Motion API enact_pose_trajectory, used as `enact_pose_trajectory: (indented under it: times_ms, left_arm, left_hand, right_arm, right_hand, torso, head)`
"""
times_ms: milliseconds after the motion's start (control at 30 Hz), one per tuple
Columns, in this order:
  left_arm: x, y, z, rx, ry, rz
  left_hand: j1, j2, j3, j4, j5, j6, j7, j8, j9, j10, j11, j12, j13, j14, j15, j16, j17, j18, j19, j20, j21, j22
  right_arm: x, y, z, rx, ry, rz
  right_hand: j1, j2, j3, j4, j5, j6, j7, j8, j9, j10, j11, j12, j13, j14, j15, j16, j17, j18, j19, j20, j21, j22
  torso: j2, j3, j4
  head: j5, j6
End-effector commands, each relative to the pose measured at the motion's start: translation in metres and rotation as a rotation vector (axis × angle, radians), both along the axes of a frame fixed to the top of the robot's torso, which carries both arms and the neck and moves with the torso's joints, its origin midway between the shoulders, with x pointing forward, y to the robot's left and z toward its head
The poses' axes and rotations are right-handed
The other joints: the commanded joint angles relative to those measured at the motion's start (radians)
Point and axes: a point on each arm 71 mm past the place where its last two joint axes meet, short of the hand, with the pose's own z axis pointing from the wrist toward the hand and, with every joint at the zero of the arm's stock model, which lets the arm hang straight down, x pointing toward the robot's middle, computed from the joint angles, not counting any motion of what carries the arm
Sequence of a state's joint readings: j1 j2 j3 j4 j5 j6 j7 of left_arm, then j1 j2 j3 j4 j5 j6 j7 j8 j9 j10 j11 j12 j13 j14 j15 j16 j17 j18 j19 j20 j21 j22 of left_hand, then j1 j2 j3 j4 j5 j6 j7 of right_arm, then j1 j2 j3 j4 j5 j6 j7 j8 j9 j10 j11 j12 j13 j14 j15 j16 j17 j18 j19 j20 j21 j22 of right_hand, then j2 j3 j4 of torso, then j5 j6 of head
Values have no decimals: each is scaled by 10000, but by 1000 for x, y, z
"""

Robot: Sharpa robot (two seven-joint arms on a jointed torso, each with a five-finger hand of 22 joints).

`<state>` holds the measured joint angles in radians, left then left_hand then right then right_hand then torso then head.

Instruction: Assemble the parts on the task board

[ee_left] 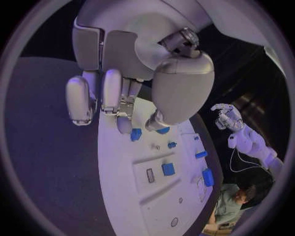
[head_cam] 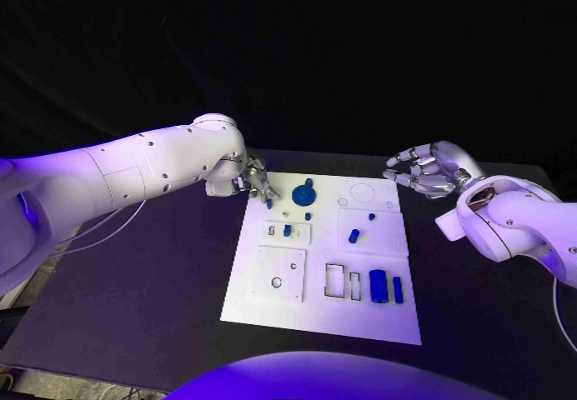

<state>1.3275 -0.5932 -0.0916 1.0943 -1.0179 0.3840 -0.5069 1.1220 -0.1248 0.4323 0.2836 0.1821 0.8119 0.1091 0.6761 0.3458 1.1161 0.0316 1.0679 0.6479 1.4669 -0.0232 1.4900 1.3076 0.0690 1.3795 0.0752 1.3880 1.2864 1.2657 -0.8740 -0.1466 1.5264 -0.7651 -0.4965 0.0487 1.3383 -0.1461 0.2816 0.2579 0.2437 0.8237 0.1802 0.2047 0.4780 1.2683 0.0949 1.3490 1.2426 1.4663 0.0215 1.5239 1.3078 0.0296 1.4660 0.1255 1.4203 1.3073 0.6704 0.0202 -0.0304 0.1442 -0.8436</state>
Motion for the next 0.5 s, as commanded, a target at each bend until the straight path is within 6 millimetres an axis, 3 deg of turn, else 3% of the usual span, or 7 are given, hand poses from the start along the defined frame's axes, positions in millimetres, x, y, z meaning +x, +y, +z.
enact_pose_trajectory:
  times_ms: [33,233,500]
  left_arm:
    - [-1,-2,-1,-93,127,-59]
    - [-1,-2,-1,-140,181,-48]
    - [-1,-2,-2,-143,261,-56]
  left_hand:
    - [233,-12,124,-21,17,102,-10,-54,-16,112,-12,30,21,627,-99,69,1064,-7,43,-5,65,22]
    - [693,13,356,-148,6,190,-55,-51,-18,159,-55,44,53,632,-135,79,1081,-14,61,-28,86,60]
    - [811,6,420,-185,0,257,-80,-12,1,264,-76,142,209,635,-150,84,1089,-19,75,-39,101,86]
  right_arm:
    - [-1,2,0,-65,-33,173]
    - [0,2,0,-66,-29,175]
    - [0,2,0,-66,-32,171]
  right_hand:
    - [-42,-14,8,46,-18,-60,-2,62,-17,-60,9,-28,-9,698,-24,-34,1269,107,185,-32,-36,1581]
    - [-44,0,11,57,-7,-59,-5,75,-17,-48,7,-23,-3,698,-26,-38,1264,108,185,-35,-43,1577]
    - [-44,0,11,57,-7,-59,-5,75,-17,-48,7,-23,-3,698,-26,-38,1264,108,185,-35,-43,1577]
  torso:
    - [-3,1,-2]
    - [-4,5,-5]
    - [-5,4,-4]
  head:
    - [-1,-13]
    - [2,-34]
    - [-8,-55]
